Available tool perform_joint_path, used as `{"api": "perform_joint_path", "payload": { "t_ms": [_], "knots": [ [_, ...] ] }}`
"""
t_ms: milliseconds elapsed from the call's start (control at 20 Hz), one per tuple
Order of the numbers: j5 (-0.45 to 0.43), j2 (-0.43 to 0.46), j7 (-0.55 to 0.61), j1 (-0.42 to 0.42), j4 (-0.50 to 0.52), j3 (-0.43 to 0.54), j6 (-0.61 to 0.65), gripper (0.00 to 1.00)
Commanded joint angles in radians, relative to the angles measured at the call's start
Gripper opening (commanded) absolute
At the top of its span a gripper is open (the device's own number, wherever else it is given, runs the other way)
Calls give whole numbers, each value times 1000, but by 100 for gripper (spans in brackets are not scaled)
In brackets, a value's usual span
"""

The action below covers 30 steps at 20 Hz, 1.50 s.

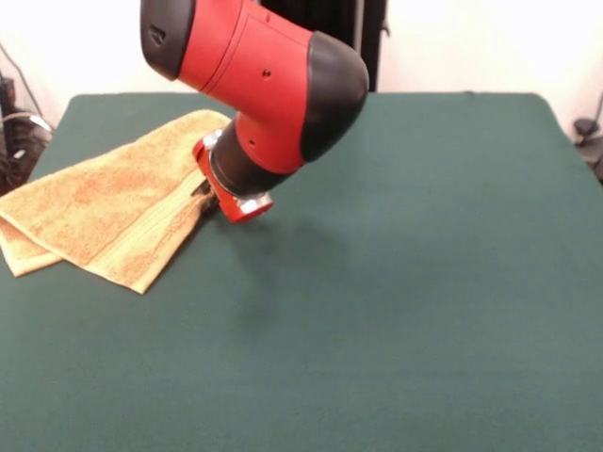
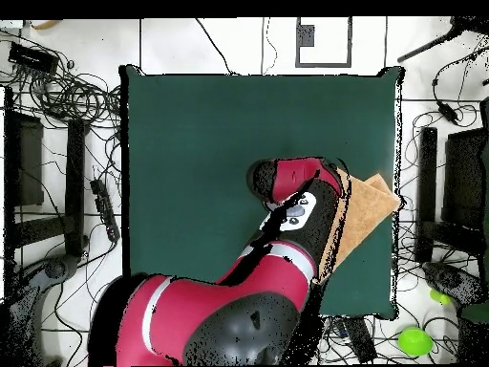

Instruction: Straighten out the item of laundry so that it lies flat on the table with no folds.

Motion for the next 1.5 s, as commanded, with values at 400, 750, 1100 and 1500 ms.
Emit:
{"api": "perform_joint_path", "payload": {
  "t_ms": [400, 750, 1100, 1500],
  "knots": [
    [208, 48, 267, 78, -5, 192, 38, 0],
    [224, 31, 175, 79, -28, 209, 115, 0],
    [216, -37, 47, 40, 46, 253, 56, 0],
    [247, -106, 103, 71, 99, 268, 89, 0]
  ]
}}
